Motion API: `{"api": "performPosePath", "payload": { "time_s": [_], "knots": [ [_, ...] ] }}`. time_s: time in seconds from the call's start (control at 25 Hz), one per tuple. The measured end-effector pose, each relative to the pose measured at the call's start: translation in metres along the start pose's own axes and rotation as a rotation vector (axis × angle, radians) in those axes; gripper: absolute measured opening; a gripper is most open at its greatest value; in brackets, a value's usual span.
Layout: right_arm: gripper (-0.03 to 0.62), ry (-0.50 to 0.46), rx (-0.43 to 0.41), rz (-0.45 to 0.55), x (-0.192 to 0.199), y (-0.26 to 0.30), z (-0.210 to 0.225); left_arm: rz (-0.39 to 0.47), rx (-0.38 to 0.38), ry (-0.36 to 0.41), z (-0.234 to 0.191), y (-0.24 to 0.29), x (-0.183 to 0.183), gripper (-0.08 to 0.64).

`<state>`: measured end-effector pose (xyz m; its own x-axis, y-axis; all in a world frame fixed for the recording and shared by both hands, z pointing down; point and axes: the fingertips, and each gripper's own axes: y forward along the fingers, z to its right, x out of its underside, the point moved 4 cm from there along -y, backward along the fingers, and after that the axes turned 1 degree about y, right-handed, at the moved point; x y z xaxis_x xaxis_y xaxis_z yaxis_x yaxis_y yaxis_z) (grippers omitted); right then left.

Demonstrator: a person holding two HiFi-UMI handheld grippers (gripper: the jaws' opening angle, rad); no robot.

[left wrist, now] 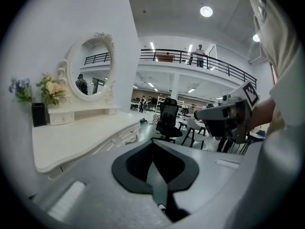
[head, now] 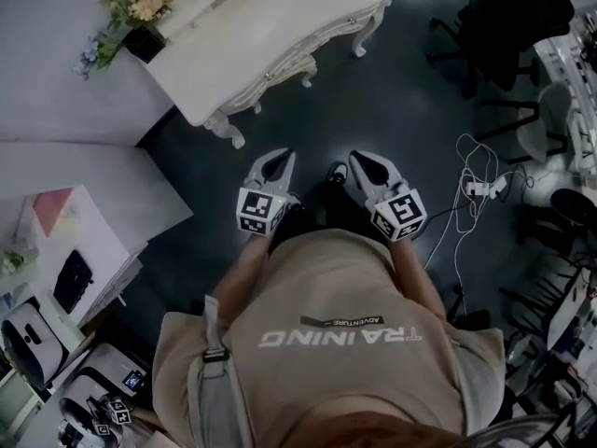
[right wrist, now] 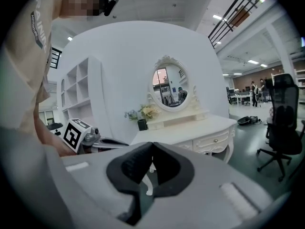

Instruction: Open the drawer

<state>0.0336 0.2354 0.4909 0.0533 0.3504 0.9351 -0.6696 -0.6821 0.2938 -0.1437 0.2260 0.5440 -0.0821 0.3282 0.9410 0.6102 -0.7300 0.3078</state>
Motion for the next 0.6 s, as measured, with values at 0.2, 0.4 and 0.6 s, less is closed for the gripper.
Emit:
{"api": "performPosePath", "payload": {
  "time_s": [0.2,0.4,0.6],
  "knots": [
    [0.003,0.022,-0.042,0.014,-0.002,0.023,0.027,-0.031,0.001,-0.005,-0.007,0.028,-0.006,0.008],
    [0.003,0.013,-0.091,0.064,-0.027,0.049,0.070,-0.035,-0.067,0.035,-0.019,0.051,-0.039,0.006],
    [0.003,-0.046,-0.146,0.108,-0.061,0.077,0.118,-0.034,-0.127,0.058,-0.035,0.092,-0.068,0.008]
  ]
}}
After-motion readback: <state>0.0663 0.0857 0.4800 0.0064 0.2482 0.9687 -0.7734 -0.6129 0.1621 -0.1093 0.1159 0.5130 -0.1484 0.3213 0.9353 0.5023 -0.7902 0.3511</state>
